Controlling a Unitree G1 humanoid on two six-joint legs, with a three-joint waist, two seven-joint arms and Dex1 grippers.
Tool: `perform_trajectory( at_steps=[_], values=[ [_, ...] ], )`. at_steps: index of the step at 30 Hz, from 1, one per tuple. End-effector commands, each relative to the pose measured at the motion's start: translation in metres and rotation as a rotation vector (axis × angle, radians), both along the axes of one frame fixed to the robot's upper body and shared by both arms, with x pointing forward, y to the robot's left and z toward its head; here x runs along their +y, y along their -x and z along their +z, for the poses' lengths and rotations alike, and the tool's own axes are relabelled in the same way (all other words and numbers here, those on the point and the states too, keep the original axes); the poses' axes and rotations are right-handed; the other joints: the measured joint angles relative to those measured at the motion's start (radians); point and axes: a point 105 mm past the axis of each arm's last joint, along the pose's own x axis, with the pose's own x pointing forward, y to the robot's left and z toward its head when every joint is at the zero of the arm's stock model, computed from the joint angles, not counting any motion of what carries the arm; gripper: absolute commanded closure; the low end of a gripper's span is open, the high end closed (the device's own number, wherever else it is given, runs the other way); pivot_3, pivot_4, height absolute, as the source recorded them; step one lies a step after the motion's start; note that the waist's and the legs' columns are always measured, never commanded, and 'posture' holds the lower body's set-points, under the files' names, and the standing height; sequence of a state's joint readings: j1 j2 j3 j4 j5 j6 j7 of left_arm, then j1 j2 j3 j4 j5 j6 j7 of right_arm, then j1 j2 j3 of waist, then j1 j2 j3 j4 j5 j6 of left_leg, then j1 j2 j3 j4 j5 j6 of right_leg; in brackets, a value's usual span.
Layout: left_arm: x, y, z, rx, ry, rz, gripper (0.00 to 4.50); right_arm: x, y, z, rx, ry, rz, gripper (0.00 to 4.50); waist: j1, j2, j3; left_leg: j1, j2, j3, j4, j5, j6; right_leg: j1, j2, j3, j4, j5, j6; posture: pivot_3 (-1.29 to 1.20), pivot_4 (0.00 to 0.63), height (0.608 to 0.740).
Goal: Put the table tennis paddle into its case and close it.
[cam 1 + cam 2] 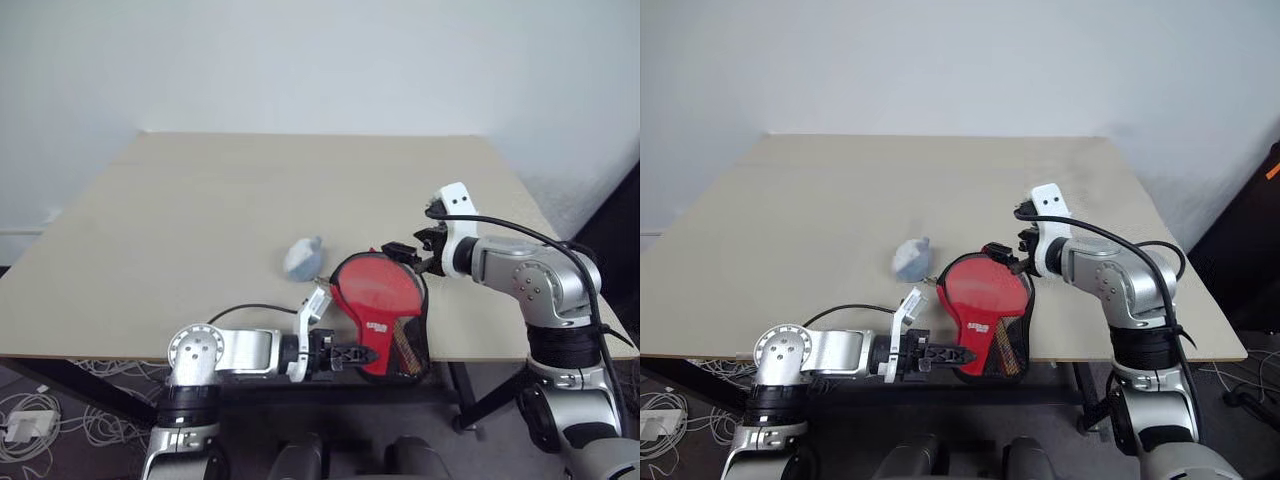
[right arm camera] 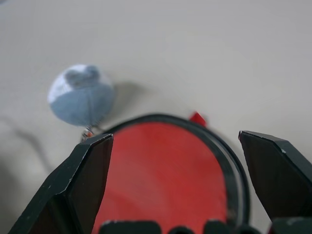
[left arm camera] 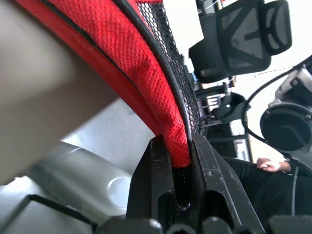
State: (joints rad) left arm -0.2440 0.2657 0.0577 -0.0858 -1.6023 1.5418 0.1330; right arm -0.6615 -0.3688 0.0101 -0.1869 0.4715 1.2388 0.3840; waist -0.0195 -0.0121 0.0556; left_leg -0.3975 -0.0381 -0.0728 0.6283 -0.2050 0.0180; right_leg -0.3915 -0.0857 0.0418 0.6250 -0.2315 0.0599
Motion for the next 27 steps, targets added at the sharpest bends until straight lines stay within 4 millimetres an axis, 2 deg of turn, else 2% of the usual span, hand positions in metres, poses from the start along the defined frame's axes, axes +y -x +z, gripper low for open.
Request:
perform_trajectory(
  at_steps=[1,4,12,17,19,20,23,27],
  values=[
    [-0.013,0.016,0.015,-0.015,0.059,-0.044,4.28,0.010,-0.003,0.014,-0.049,-0.015,0.043,0.00,0.001,0.000,0.000,0.000,0.000,0.000,0.000,0.000,0.000,0.000,0.000,0.000,0.000,0.000,-0.001,0.00,0.000,0.739],
    [-0.018,0.022,0.017,0.023,0.061,-0.037,4.28,0.014,-0.004,0.014,-0.050,-0.014,0.060,0.00,0.002,0.000,0.000,-0.001,0.000,0.000,0.000,0.000,0.000,-0.001,0.000,0.000,0.000,0.001,-0.006,0.00,0.000,0.739],
    [-0.030,0.022,0.014,0.060,0.041,-0.037,4.28,0.022,-0.001,0.013,-0.048,-0.019,0.082,0.00,0.002,0.001,0.000,0.000,-0.001,0.001,0.000,0.000,0.000,0.000,0.000,0.000,0.000,0.000,-0.005,0.00,0.000,0.739],
    [-0.030,0.017,0.013,0.060,0.038,-0.033,4.28,0.025,0.003,0.013,-0.045,-0.030,0.081,0.00,0.001,0.001,0.000,0.000,-0.001,0.002,0.000,0.000,0.000,0.000,0.000,0.000,0.000,-0.001,-0.003,0.00,0.000,0.739],
    [-0.024,0.013,0.010,0.053,0.017,-0.026,4.28,0.028,0.006,0.016,-0.049,-0.053,0.088,0.00,0.001,0.001,0.000,0.000,0.000,0.002,0.000,0.000,0.000,-0.001,0.000,0.000,0.000,-0.001,-0.003,0.00,0.000,0.739],
    [-0.018,0.012,0.011,0.046,0.014,-0.025,3.77,0.031,0.007,0.019,-0.054,-0.064,0.097,0.00,0.000,0.001,0.000,0.000,0.000,0.002,0.000,0.000,0.000,-0.001,0.000,0.000,0.000,-0.001,-0.003,0.00,0.000,0.739],
    [-0.002,0.009,0.014,0.022,-0.002,-0.021,2.95,0.036,0.008,0.023,-0.063,-0.078,0.110,0.00,-0.003,0.002,0.000,0.000,0.000,0.002,0.000,0.000,0.000,-0.001,0.001,0.000,0.000,-0.001,-0.004,0.00,0.000,0.739],
    [0.023,0.010,0.019,0.005,-0.028,0.012,1.46,0.038,0.008,0.024,-0.068,-0.081,0.117,0.00,-0.003,0.002,0.001,0.000,0.001,0.003,0.000,0.000,0.000,-0.003,0.001,0.000,0.000,-0.001,-0.004,0.00,0.000,0.739]
  ],
)
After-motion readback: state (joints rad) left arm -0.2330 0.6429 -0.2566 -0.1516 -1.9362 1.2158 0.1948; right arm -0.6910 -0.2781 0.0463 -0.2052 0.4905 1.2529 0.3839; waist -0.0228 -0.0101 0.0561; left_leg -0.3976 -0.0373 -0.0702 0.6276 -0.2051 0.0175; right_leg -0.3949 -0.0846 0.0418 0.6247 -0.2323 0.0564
